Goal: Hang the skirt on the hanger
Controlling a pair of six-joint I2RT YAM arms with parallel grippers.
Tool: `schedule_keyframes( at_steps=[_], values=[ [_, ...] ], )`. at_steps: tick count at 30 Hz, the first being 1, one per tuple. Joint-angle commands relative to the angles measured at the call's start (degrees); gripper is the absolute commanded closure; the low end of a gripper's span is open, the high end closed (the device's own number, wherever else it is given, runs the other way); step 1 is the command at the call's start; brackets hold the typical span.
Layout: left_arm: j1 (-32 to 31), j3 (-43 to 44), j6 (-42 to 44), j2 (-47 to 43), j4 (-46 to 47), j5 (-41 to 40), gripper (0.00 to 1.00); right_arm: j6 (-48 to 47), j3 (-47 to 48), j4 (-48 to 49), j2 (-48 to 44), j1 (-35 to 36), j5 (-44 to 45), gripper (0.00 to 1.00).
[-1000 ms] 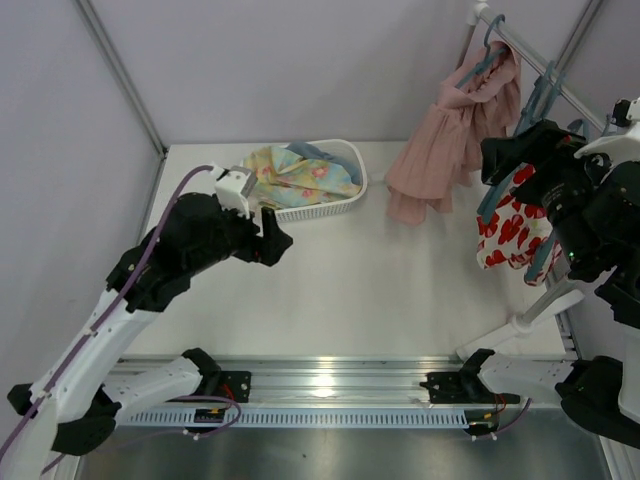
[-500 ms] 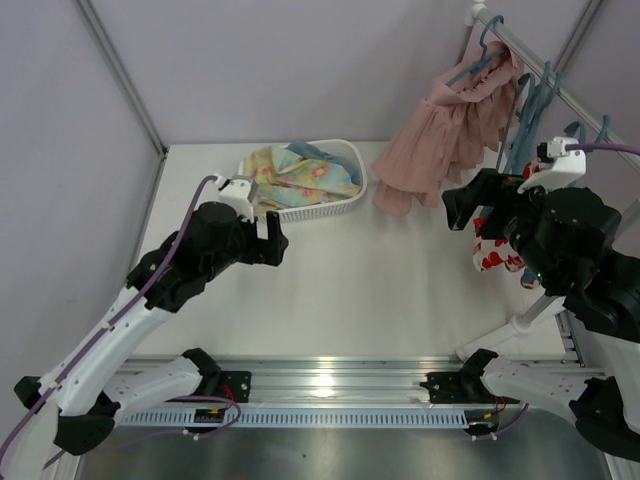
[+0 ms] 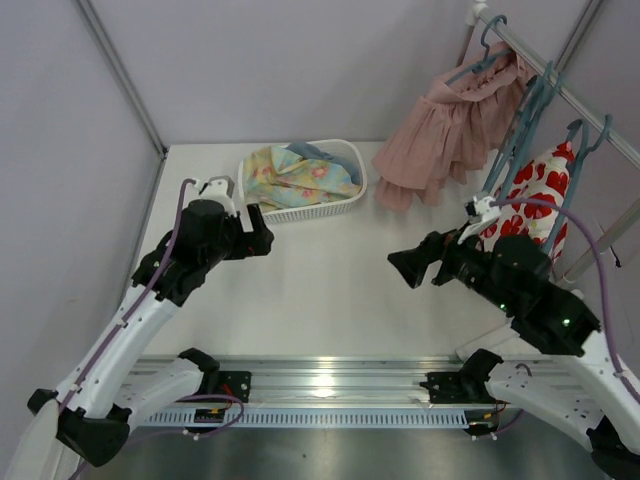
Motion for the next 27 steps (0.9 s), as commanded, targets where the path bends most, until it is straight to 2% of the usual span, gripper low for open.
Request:
schedule_keyframes(
  at_steps=[1, 6, 8, 11, 14, 19, 27],
  values=[
    [5.02, -1.81, -1.31, -1.31, 3.4, 6.5, 0.0, 2.71, -11.4, 11.04, -4.06, 1.62, -4.95, 0.01],
    [7.15, -6.71, -1.66, -3.24, 3.57, 6.16, 0.0, 3.87, -27.26, 25.61, -10.93, 5.14, 1.82, 0.01],
    [7.06, -9.01, -3.06, -5.61, 5.41, 6.59, 0.01, 3.25, -33.74, 28.8, -13.47, 6.37, 5.42, 0.01],
    [7.06, -17.35, -4.03, -10.97, 8.14, 7.82, 0.0, 3.25, -40.17, 32.85, -15.24, 7.77, 9.46, 0.01],
    [7.06, -21.67, -4.12, -16.15, 8.24, 7.3, 0.0, 3.86, -44.75, 36.1, -17.35, 9.18, 12.36, 0.01],
    [7.15, -24.14, -3.86, -21.96, 9.02, 6.86, 0.01, 3.07, -46.35, 35.94, -18.76, 10.59, 14.92, 0.01],
    [7.06, -23.8, -3.6, -20.13, 8.24, 5.9, 0.0, 2.28, -44.6, 35.15, -17.62, 10.77, 15.89, 0.01]
  ],
)
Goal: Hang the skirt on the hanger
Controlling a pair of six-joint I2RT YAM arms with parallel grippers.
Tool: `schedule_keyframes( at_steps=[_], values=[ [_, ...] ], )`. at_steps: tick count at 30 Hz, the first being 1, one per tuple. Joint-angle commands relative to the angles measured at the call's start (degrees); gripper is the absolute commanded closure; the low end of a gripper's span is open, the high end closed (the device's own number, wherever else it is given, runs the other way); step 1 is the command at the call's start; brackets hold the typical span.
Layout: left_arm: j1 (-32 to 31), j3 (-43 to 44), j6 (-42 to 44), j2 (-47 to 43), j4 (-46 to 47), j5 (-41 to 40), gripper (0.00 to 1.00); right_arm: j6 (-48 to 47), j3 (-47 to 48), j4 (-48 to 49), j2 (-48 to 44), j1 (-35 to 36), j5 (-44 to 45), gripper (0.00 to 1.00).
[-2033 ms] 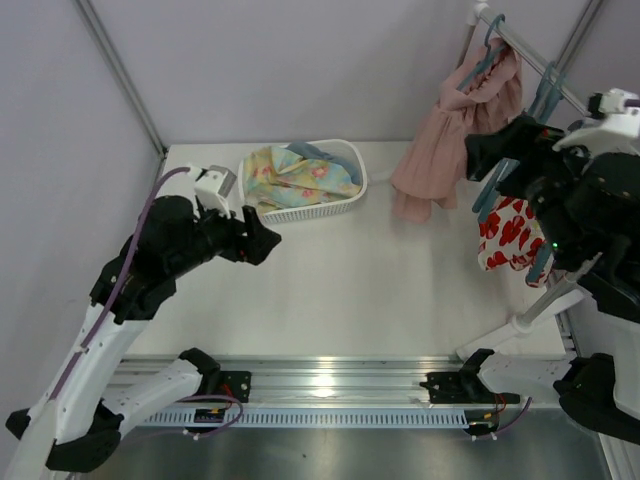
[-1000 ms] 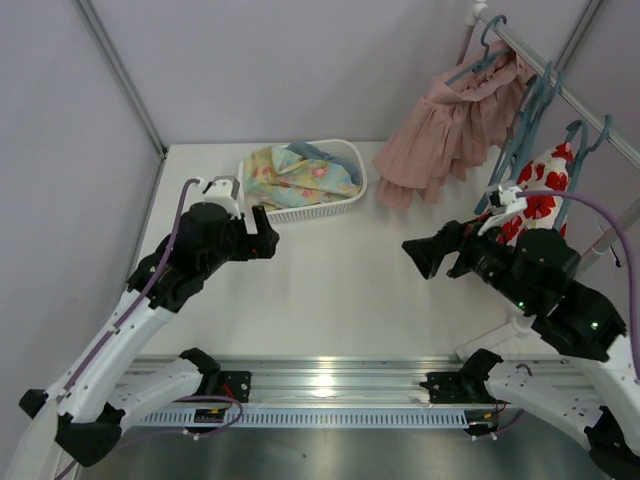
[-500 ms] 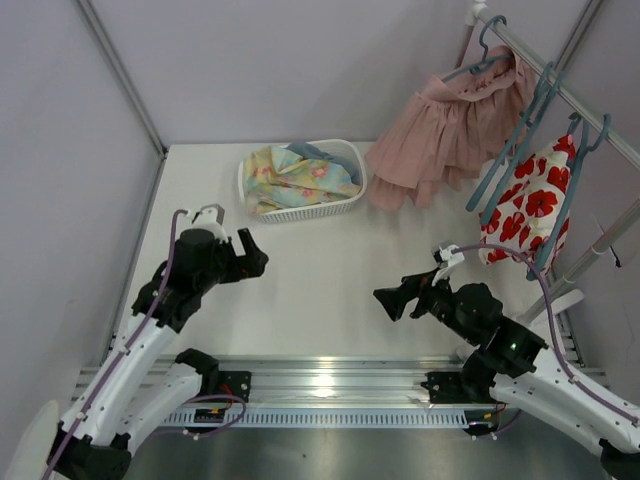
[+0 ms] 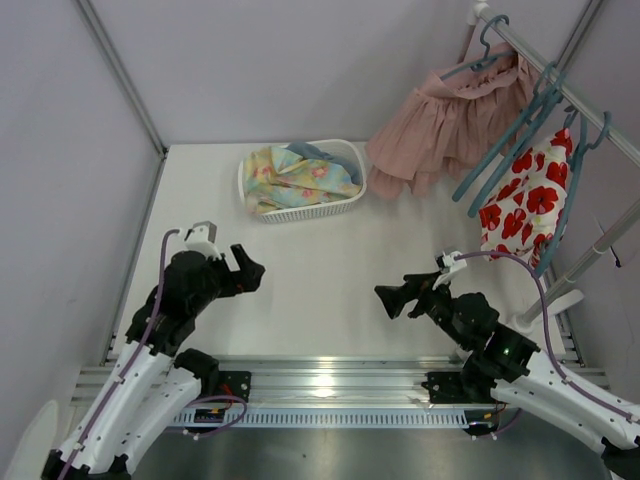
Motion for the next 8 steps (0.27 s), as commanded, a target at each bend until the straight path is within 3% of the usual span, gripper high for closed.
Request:
schedule_keyframes(
  at_steps=[1, 8],
  values=[
    [0.33, 0.64, -0.49, 1.01, 1.92, -0.68, 0.0, -0.28, 2.09, 2.43, 0.35, 0.45, 1.99, 0.01],
    [0.33, 0.73, -0.58, 0.75, 1.66, -0.86, 0.01, 1.04, 2.79, 3.04, 0.96, 0.36, 2.16, 0.01]
  ],
)
